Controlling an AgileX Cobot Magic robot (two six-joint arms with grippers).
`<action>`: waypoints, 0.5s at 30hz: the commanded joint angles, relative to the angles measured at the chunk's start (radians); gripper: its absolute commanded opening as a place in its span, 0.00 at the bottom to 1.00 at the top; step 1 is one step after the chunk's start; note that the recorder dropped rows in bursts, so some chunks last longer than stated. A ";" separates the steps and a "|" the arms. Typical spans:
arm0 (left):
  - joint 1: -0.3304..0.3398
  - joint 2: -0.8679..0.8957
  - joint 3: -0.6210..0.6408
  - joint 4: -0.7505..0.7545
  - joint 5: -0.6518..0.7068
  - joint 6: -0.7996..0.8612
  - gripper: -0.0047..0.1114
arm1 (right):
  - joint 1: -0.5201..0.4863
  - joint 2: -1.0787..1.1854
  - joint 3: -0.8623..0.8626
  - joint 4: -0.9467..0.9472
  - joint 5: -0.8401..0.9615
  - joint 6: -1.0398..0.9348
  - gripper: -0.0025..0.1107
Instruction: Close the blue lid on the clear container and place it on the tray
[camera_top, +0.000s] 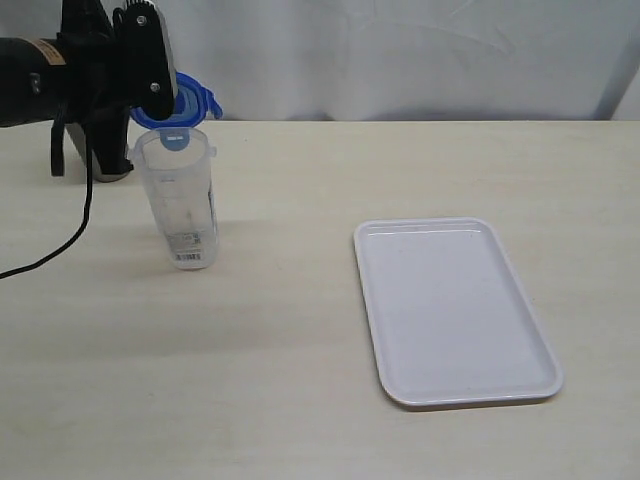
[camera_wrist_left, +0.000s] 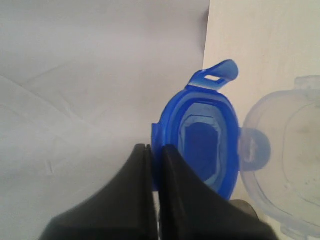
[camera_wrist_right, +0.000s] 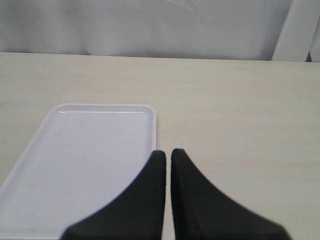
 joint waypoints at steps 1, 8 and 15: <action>0.005 -0.007 0.004 -0.005 -0.023 -0.002 0.04 | -0.001 -0.004 0.003 0.004 0.000 -0.001 0.06; 0.005 -0.007 0.004 -0.007 -0.046 -0.002 0.04 | -0.001 -0.004 0.003 0.004 0.000 -0.001 0.06; 0.005 -0.007 0.004 -0.011 -0.059 -0.002 0.04 | -0.001 -0.004 0.003 0.004 0.000 -0.001 0.06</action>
